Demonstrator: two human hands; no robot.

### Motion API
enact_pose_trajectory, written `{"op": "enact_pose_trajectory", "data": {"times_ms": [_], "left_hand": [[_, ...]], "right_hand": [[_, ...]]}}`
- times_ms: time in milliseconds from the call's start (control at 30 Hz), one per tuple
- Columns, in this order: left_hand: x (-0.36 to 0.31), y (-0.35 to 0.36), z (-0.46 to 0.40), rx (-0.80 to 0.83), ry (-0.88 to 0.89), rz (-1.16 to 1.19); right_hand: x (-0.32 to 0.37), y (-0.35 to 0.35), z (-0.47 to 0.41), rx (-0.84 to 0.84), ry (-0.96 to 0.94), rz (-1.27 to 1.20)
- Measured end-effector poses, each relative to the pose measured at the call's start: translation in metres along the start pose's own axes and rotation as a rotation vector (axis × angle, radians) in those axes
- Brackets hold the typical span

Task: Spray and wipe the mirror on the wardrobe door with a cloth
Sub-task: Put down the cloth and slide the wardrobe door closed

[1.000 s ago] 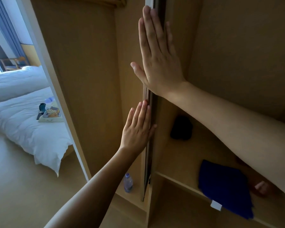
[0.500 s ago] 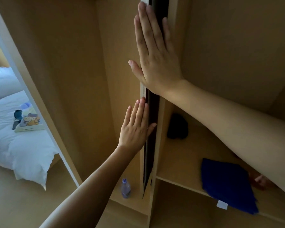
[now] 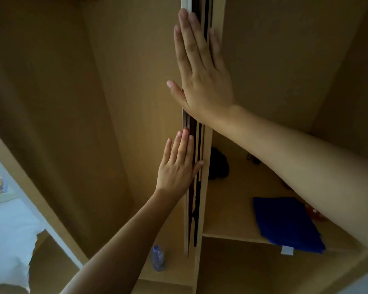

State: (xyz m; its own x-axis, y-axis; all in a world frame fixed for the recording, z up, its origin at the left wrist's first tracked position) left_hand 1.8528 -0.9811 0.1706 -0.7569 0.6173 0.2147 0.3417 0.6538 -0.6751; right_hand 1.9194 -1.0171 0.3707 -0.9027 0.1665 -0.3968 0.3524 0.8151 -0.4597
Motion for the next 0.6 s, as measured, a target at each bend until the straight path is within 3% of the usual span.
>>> {"op": "enact_pose_trajectory", "data": {"times_ms": [433,600], "left_hand": [[0.0,-0.005,-0.003,0.018,0.025,-0.002],[-0.006,-0.03,0.007,0.001,-0.052,0.171]], "right_hand": [[0.002,0.0,-0.001,0.056,0.015,0.024],[-0.001,-0.007,0.009,0.125,-0.052,-0.091]]}}
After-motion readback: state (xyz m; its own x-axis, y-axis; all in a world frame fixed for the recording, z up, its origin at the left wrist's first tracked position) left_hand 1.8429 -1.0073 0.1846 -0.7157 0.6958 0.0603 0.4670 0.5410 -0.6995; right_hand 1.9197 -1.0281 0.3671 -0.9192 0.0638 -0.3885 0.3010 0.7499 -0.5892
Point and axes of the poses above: each hand's wrist, its own z-axis away from the middle knuckle, its own y-axis out of the palm, x = y × z, the point moved 4 cm from there along -z, towards the middle knuckle, and after that the axes turned 14 degrees about x, right-handed, at the moved point
